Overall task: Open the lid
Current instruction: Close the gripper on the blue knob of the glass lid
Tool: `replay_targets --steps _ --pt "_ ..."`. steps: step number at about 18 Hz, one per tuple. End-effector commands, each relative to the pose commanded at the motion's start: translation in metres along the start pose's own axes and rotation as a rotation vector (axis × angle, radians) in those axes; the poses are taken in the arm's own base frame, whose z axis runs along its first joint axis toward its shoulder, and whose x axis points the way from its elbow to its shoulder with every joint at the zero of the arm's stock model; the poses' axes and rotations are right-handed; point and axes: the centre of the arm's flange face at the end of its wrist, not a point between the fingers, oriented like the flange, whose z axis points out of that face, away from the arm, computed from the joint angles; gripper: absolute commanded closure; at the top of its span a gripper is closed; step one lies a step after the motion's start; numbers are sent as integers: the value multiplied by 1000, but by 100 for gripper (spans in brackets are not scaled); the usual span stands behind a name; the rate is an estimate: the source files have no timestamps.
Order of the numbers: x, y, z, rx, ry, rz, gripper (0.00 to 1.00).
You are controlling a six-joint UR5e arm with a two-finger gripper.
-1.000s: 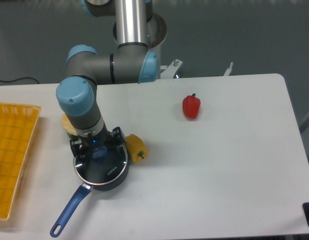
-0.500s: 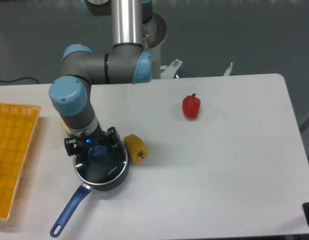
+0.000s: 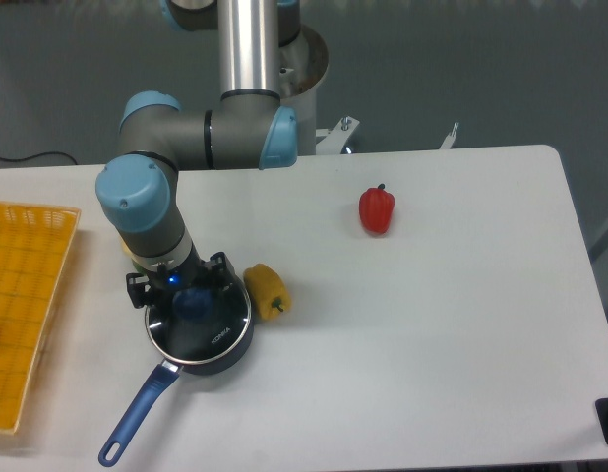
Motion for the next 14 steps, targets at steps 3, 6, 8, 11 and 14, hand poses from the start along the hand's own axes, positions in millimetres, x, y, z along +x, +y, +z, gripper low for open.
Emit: replay_targets --steps 3,6,8,11,14 --pt "0 0 0 0 0 2 17" --pt "0 0 1 -1 0 3 19" --pt "0 0 0 0 2 6 20" --pt "0 0 0 0 2 6 29" --pt "0 0 -1 1 2 8 30"
